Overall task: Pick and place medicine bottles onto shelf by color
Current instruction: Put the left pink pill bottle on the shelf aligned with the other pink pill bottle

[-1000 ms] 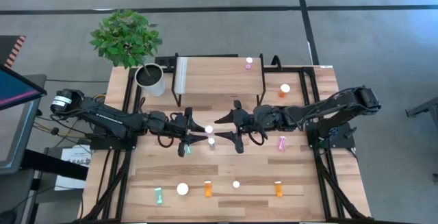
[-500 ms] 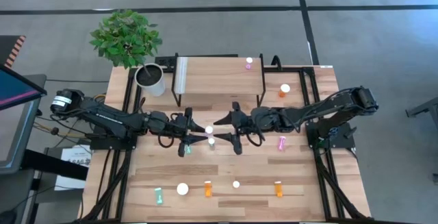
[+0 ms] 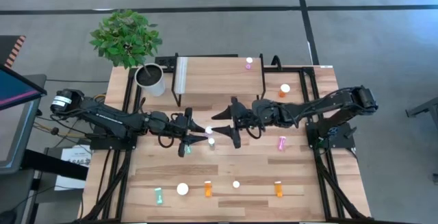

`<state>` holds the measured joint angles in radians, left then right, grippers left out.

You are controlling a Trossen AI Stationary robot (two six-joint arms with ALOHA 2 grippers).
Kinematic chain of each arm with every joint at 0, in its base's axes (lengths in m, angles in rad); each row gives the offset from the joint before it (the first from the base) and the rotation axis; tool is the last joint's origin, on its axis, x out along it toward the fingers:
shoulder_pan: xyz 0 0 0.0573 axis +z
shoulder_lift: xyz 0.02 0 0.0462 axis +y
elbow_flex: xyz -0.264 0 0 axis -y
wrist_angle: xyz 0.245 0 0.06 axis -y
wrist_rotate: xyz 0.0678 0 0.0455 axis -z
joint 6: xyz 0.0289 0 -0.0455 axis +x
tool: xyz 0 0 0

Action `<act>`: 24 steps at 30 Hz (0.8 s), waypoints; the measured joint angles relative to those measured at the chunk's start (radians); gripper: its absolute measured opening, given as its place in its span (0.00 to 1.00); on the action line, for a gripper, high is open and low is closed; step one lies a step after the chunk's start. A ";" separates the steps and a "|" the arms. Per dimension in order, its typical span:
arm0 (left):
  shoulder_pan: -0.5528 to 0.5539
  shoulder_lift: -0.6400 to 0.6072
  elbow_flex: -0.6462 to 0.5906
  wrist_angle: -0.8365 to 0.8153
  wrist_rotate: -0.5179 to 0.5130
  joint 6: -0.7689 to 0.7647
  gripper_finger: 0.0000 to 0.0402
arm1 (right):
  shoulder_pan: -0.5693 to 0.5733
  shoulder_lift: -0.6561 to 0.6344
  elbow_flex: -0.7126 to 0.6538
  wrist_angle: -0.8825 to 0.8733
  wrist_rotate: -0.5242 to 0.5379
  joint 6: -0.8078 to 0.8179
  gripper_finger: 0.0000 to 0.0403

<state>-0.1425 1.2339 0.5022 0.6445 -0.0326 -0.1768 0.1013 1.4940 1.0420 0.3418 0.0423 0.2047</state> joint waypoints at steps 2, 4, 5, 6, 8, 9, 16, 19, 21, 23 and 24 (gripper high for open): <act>0.000 0.000 0.000 0.000 0.000 0.000 0.25 | 0.001 0.000 0.000 -0.003 -0.005 -0.004 0.58; 0.000 0.000 0.000 0.000 0.000 0.000 0.25 | 0.006 0.000 0.000 -0.003 -0.006 -0.021 0.58; 0.000 0.000 0.000 0.000 0.000 0.000 0.25 | 0.011 0.000 0.000 0.000 -0.006 -0.032 0.58; 0.000 0.000 0.000 0.000 0.000 0.000 0.25 | 0.013 0.000 0.000 0.003 -0.006 -0.043 0.58; 0.000 0.000 0.000 0.000 0.000 0.000 0.25 | 0.017 0.000 0.000 0.005 -0.006 -0.055 0.58; 0.000 0.000 0.000 -0.001 0.000 0.000 0.25 | 0.016 0.000 0.000 0.005 -0.006 -0.055 0.58; 0.000 0.000 0.000 -0.005 0.000 0.000 0.25 | 0.016 0.000 0.000 0.021 -0.006 -0.056 0.58; 0.000 0.000 0.000 -0.005 0.000 0.000 0.25 | 0.016 0.028 0.001 0.046 -0.006 -0.056 0.58; 0.000 0.000 0.000 -0.004 0.000 0.000 0.25 | 0.016 0.048 -0.004 0.044 -0.022 -0.045 0.58; 0.000 0.000 0.000 -0.006 0.000 0.000 0.25 | 0.016 0.075 -0.001 0.087 -0.042 -0.036 0.58; 0.000 0.000 0.000 -0.008 0.001 0.000 0.25 | 0.016 0.081 0.000 0.093 -0.043 -0.032 0.58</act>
<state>-0.1422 1.2340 0.5022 0.6363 -0.0318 -0.1768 0.1173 1.5750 1.0420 0.4343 -0.0009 0.1723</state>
